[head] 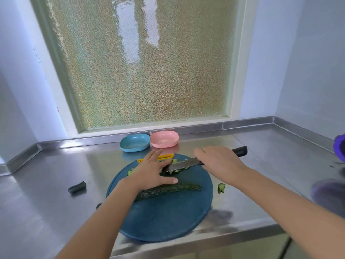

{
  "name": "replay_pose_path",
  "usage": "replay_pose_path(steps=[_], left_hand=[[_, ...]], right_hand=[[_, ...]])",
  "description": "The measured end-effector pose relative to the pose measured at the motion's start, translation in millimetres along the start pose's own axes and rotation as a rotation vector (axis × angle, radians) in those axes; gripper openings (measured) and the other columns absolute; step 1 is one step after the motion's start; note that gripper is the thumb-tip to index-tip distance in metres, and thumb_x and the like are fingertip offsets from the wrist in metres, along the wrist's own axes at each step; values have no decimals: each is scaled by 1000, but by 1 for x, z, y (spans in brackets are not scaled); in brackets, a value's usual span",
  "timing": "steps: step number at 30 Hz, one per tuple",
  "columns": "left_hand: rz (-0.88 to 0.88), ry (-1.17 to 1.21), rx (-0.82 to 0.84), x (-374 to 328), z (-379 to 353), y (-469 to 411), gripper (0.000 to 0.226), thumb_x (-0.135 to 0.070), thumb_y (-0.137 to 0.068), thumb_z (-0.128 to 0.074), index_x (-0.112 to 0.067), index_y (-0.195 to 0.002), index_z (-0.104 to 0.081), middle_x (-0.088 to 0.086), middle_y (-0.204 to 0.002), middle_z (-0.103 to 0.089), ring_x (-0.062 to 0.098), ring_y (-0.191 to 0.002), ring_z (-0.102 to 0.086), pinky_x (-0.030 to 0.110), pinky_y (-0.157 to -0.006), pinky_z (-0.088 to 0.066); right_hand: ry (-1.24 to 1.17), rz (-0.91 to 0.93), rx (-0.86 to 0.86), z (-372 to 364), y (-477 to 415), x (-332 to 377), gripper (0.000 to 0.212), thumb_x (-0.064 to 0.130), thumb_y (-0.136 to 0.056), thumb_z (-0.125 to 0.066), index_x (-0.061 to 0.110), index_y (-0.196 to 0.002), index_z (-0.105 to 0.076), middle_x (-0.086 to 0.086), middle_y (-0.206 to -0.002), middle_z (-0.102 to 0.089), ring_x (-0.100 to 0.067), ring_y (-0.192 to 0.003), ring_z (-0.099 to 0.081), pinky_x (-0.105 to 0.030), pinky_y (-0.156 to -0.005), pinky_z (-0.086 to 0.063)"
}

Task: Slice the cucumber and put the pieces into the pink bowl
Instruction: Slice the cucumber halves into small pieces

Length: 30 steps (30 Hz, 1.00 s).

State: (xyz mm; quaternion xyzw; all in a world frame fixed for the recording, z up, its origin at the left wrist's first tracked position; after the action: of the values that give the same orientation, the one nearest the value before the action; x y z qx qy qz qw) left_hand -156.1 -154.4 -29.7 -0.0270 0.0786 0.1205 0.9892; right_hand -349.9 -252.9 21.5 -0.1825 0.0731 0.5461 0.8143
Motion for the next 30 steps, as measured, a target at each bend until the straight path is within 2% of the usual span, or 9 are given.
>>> replay_pose_path(steps=[5,9,11,15,18,20,22,27,30], left_hand=[[107,68,-86,7,1,9,129,-99,-46,-3,-23,-149,-22,4,-158,-1,21,-145,2,39,-116,-6],[-3,48,-246,-6,-3,24,76,-68,-83,-40,-23,-144,-32,3,-148,-28,21,-136,-25,33,-111,-23],[-56,21,-213,-13,-7,31,57,-50,-89,-51,-24,-139,-40,-2,-137,-37,17,-127,-38,29,-106,-31],[-25,-30,-66,-19,-9,39,41,-43,-90,-52,-28,-128,-51,-5,-122,-54,15,-107,-54,30,-90,-46],[10,-16,-23,-14,-6,41,41,-46,-88,-54,-29,-125,-54,-8,-119,-56,12,-103,-55,28,-88,-46],[25,-24,26,-13,-4,44,45,-47,-86,-57,-29,-127,-54,-9,-120,-55,12,-104,-54,27,-89,-45],[63,-49,58,-12,1,48,48,-48,-83,-61,-28,-126,-55,-9,-121,-57,13,-106,-55,29,-90,-45],[273,-150,170,13,16,72,71,-46,-73,-74,-24,-134,-47,-3,-132,-53,18,-119,-51,30,-96,-42],[244,-14,166,27,16,86,61,-40,-77,-73,-23,-131,-52,-4,-130,-56,16,-116,-53,23,-94,-39]], right_hand=[[-241,-156,9,0,18,-16,11,26,-94,-49,17,-93,-42,3,-81,-54,-22,-75,-54,-33,-62,-39],[-411,-346,0,-6,35,-17,12,24,-94,-52,18,-87,-44,1,-80,-56,-20,-72,-52,-28,-54,-34],[-487,-431,18,-12,41,-18,12,22,-94,-52,17,-87,-45,0,-80,-53,-19,-70,-50,-26,-53,-33],[-572,-549,58,-25,44,-20,15,17,-96,-48,14,-81,-48,-5,-81,-55,-22,-69,-53,-27,-50,-35],[-494,-612,108,-33,38,-19,22,11,-97,-43,14,-77,-50,-6,-83,-53,-24,-74,-54,-26,-52,-35],[-430,-637,147,-36,30,-17,16,3,-95,-43,8,-96,-58,-3,-77,-50,-23,-75,-54,-24,-52,-36],[-380,-633,192,-36,21,-11,24,-3,-92,-43,5,-109,-57,-1,-73,-44,-23,-76,-50,-26,-58,-40],[-359,-640,208,-38,-1,4,37,-5,-89,-48,2,-125,-42,-12,-109,-61,-27,-83,-54,-31,-64,-40],[-324,-605,211,-40,-10,9,37,-5,-91,-46,2,-127,-43,-11,-110,-60,-28,-87,-56,-31,-65,-40]])
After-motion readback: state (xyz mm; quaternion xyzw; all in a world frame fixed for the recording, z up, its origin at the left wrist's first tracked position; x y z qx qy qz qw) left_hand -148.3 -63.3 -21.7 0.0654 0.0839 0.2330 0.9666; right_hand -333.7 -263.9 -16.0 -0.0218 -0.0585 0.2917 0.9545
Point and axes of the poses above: each hand's wrist, its own y-axis away from the middle knuckle, its own z-axis out of the back of the hand, x = y × z, the point moved 2 cm from there along -y, towards the middle knuckle
